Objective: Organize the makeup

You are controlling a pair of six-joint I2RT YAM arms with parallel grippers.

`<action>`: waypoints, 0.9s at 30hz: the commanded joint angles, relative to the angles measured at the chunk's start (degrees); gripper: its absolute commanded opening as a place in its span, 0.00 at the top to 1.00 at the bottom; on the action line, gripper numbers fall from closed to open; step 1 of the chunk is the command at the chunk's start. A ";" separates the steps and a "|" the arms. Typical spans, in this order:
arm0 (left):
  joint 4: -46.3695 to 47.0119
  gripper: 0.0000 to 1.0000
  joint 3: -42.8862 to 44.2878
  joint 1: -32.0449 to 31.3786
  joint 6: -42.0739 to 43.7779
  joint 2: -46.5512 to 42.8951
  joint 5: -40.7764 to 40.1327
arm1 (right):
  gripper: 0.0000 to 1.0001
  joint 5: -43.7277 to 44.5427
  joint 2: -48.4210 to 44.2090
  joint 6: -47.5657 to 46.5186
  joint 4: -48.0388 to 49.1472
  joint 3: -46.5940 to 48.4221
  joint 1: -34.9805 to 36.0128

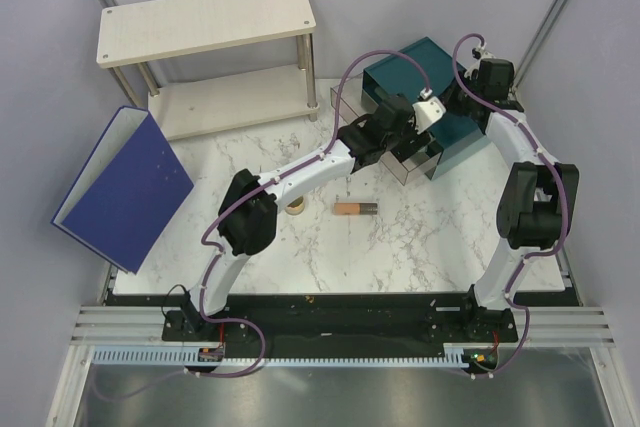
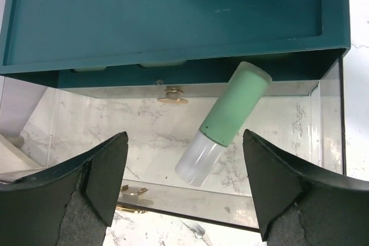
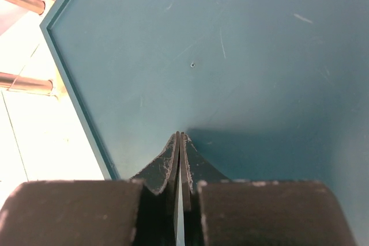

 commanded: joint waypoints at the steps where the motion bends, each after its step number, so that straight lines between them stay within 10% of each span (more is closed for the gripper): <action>1: 2.71 0.13 0.74 0.02 1.47 -2.61 -2.26 | 0.92 -0.04 3.00 -0.44 -6.18 -1.40 0.58; 10: 7.44 0.01 -9.95 0.11 5.60 -14.72 -4.99 | 0.92 0.13 3.08 -0.53 -6.18 -1.13 0.50; 20: 6.14 0.00 -39.48 0.11 5.52 -30.20 3.79 | 0.91 0.22 3.08 -0.88 -6.18 -1.13 0.50; 27: 4.56 0.00 -45.22 0.81 4.73 -29.16 14.95 | 0.91 0.22 3.00 -0.88 -6.18 -1.48 0.50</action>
